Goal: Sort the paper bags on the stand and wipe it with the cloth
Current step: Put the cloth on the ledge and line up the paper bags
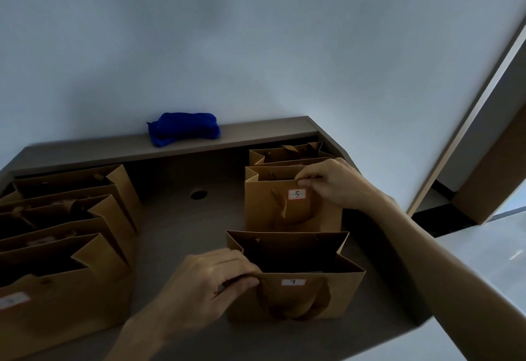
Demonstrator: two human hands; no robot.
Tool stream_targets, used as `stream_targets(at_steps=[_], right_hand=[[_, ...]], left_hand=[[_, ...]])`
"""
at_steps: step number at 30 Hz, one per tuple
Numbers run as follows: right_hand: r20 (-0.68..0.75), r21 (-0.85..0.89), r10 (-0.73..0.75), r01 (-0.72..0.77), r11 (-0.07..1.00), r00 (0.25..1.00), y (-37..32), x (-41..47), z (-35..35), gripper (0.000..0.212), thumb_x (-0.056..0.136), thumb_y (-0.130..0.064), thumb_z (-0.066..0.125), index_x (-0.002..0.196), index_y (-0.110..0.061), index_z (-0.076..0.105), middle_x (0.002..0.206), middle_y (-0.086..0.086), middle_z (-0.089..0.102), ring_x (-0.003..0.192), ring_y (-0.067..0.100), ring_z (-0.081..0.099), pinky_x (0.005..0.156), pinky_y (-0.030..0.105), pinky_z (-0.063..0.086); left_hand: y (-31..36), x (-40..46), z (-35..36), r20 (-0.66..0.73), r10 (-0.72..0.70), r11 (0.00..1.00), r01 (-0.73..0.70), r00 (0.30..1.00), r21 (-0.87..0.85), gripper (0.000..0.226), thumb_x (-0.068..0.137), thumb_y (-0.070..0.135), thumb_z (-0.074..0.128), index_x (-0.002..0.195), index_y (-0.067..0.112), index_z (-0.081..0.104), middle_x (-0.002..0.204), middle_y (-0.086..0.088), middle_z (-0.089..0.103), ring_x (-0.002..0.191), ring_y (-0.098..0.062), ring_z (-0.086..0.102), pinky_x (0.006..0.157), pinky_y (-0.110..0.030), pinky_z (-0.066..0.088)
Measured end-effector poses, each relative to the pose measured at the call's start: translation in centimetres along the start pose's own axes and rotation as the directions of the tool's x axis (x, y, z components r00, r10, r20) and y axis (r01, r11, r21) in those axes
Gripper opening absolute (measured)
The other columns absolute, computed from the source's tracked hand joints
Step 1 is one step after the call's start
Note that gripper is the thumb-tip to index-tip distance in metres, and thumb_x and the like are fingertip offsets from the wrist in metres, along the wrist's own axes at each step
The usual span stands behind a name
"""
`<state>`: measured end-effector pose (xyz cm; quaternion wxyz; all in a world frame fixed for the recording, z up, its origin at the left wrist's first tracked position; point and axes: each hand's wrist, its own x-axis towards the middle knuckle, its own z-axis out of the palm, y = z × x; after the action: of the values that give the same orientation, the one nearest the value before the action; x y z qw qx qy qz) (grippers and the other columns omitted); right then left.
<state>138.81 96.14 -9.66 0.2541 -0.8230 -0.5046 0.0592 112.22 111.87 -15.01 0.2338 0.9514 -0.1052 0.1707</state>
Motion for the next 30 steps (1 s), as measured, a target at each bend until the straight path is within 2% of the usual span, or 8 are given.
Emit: stream_targets(at_steps=[5, 10, 12, 15, 17, 20, 25, 30], right_hand=[[0.094, -0.027, -0.076, 0.079, 0.997, 0.993, -2.0, -0.6, 1.8, 0.020, 0.097, -0.028, 0.058, 0.113, -0.028, 0.071, 0.111, -0.012, 0.070, 0.104, 0.003, 0.064, 0.087, 0.032, 0.058], [0.140, -0.050, -0.113, 0.121, 0.991, 0.984, -2.6, -1.0, 2.0, 0.019, 0.096, -0.030, 0.061, 0.112, -0.028, 0.071, 0.109, -0.013, 0.071, 0.101, 0.000, 0.066, 0.086, 0.030, 0.058], [0.145, -0.073, -0.117, 0.128, 0.989, 0.982, -2.7, -1.0, 2.0, 0.019, 0.095, -0.030, 0.061, 0.112, -0.028, 0.070, 0.109, -0.013, 0.071, 0.100, 0.000, 0.065, 0.086, 0.031, 0.058], [0.147, -0.137, -0.093, 0.114, 0.984, 0.985, -2.7, -0.9, 2.0, 0.020, 0.097, -0.032, 0.059, 0.114, -0.030, 0.069, 0.111, -0.014, 0.070, 0.103, 0.002, 0.064, 0.086, 0.031, 0.057], [0.103, -0.154, -0.095, 0.110, 0.982, 0.990, -3.0, -0.7, 1.6, 0.020, 0.098, -0.032, 0.058, 0.114, -0.031, 0.069, 0.112, -0.013, 0.069, 0.104, 0.004, 0.064, 0.084, 0.029, 0.057], [-0.016, -0.115, -0.104, 0.101, 0.988, 0.994, -4.0, 0.1, 0.1, 0.019, 0.097, -0.032, 0.058, 0.112, -0.034, 0.071, 0.108, -0.015, 0.069, 0.099, 0.000, 0.059, 0.077, 0.019, 0.050], [-0.148, -0.035, -0.126, 0.122, 0.992, 0.981, -6.2, 2.4, -3.1, 0.016, 0.093, -0.031, 0.062, 0.105, -0.038, 0.072, 0.093, -0.022, 0.069, 0.094, 0.001, 0.062, 0.085, 0.038, 0.054], [-0.201, 0.012, -0.172, 0.178, 0.984, 0.964, -7.7, 3.9, -4.3, 0.015, 0.094, -0.029, 0.063, 0.105, -0.034, 0.073, 0.097, -0.020, 0.071, 0.098, 0.000, 0.064, 0.087, 0.034, 0.056]], left_hand=[[0.2, 0.5, -0.9, -0.089, -0.050, 0.998, 0.046, 0.995, -0.046, 0.026, 0.099, 0.041, 0.044, 0.106, 0.030, 0.066, 0.101, 0.020, 0.065, 0.097, 0.007, 0.059, 0.079, -0.016, 0.050], [0.4, 2.3, -1.6, -0.189, -0.097, 0.995, 0.093, 0.977, -0.031, 0.028, 0.096, 0.045, 0.044, 0.109, 0.032, 0.065, 0.106, 0.023, 0.061, 0.102, 0.004, 0.057, 0.079, -0.017, 0.051], [0.7, 2.9, -1.5, -0.172, -0.080, 0.997, 0.078, 0.982, -0.018, 0.030, 0.096, 0.048, 0.043, 0.110, 0.032, 0.064, 0.107, 0.022, 0.061, 0.104, 0.003, 0.056, 0.082, -0.020, 0.050], [1.5, 3.1, -1.0, -0.023, 0.015, 0.999, -0.014, 1.000, 0.050, 0.031, 0.094, 0.052, 0.046, 0.113, 0.033, 0.061, 0.110, 0.020, 0.061, 0.105, 0.004, 0.053, 0.087, -0.021, 0.046], [1.8, 3.0, -0.6, 0.097, 0.041, 0.991, -0.053, 0.994, 0.125, 0.035, 0.092, 0.058, 0.045, 0.117, 0.037, 0.057, 0.110, 0.020, 0.063, 0.104, 0.006, 0.051, 0.092, -0.019, 0.038], [1.7, 3.0, 0.0, 0.185, 0.038, 0.970, -0.081, 0.982, 0.230, 0.031, 0.092, 0.057, 0.042, 0.116, 0.040, 0.053, 0.106, 0.021, 0.065, 0.097, 0.006, 0.051, 0.091, -0.016, 0.025], [1.4, 3.1, -0.1, 0.165, -0.013, 0.977, -0.022, 0.986, 0.210, 0.027, 0.095, 0.052, 0.039, 0.112, 0.041, 0.056, 0.094, 0.021, 0.068, 0.078, 0.004, 0.052, 0.089, -0.015, 0.023], [1.0, 2.8, -1.5, 0.135, -0.068, 0.969, 0.033, 0.988, 0.246, 0.028, 0.093, 0.054, 0.039, 0.109, 0.043, 0.059, 0.087, 0.022, 0.066, 0.069, 0.010, 0.041, 0.086, -0.012, 0.023]])
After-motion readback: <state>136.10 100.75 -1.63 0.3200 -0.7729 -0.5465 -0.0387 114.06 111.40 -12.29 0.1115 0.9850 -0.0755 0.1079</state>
